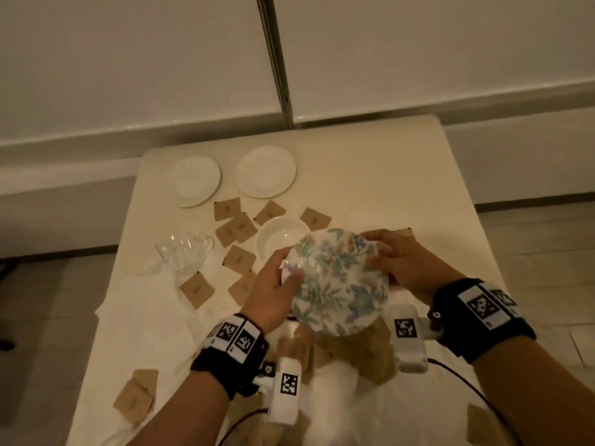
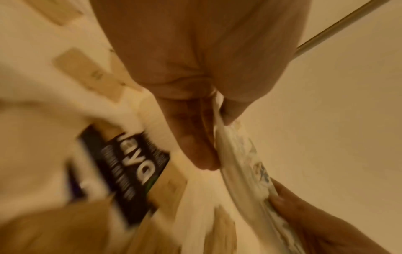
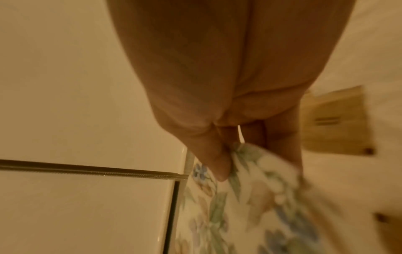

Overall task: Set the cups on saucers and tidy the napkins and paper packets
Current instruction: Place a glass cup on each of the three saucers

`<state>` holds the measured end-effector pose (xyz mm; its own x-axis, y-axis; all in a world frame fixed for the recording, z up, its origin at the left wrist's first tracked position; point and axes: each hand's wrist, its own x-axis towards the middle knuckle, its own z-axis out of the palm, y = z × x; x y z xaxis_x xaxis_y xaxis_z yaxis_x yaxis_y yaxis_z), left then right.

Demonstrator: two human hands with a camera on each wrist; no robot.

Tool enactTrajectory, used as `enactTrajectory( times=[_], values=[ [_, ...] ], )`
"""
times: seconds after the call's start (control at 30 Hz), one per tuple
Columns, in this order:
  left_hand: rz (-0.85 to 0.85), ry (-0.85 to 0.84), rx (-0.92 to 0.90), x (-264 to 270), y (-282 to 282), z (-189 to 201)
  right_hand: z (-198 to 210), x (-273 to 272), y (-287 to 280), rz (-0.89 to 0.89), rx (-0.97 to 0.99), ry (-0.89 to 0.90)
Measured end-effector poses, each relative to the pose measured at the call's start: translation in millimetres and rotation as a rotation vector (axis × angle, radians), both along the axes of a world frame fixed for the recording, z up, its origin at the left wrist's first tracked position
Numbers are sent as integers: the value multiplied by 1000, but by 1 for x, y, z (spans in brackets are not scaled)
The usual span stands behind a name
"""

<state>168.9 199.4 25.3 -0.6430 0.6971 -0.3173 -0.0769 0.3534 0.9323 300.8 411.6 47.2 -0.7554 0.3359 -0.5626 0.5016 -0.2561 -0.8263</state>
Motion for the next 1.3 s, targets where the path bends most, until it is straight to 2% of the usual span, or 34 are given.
enactTrajectory(
  times=[0.13, 0.27, 0.33, 0.5, 0.6, 0.67, 0.73, 0.8, 0.9, 1.0, 1.1, 1.13, 1.2, 1.23, 1.3],
  values=[
    [128, 67, -53, -64, 35, 24, 10, -45, 20, -116, -25, 163],
    [248, 92, -55, -107, 47, 32, 2, -94, 47, -413, -55, 197],
    [190, 160, -129, -124, 50, 28, -6, -116, 58, -520, -76, 213],
    [-87, 457, -602, -157, 64, 4, -36, -151, 74, -670, -11, 133],
    [-123, 495, -816, -177, 65, -12, -59, -162, 81, -674, -26, 122],
    [-215, 549, -961, -186, 61, -23, -68, -166, 83, -742, -73, 128],
    [-302, 613, -1025, -188, 60, -32, -77, -168, 86, -758, -4, 88],
    [-312, 574, -1020, -188, 58, -40, -83, -168, 92, -703, 198, 11],
    [-307, 559, -997, -188, 57, -44, -86, -166, 98, -469, 579, -207],
    [-285, 537, -984, -187, 56, -42, -86, -166, 99, -297, 695, -295],
    [-295, 542, -992, -185, 57, -37, -77, -161, 93, -287, 753, -364],
    [-295, 537, -997, -184, 56, -36, -72, -157, 86, -322, 807, -335],
    [-285, 527, -985, -182, 54, -34, -62, -151, 67, -352, 947, -132],
    [-273, 527, -962, -181, 52, -33, -55, -149, 55, -295, 962, -32],
    [-219, 558, -890, -177, 47, -30, -47, -146, 28, 12, 833, 12]
  ],
)
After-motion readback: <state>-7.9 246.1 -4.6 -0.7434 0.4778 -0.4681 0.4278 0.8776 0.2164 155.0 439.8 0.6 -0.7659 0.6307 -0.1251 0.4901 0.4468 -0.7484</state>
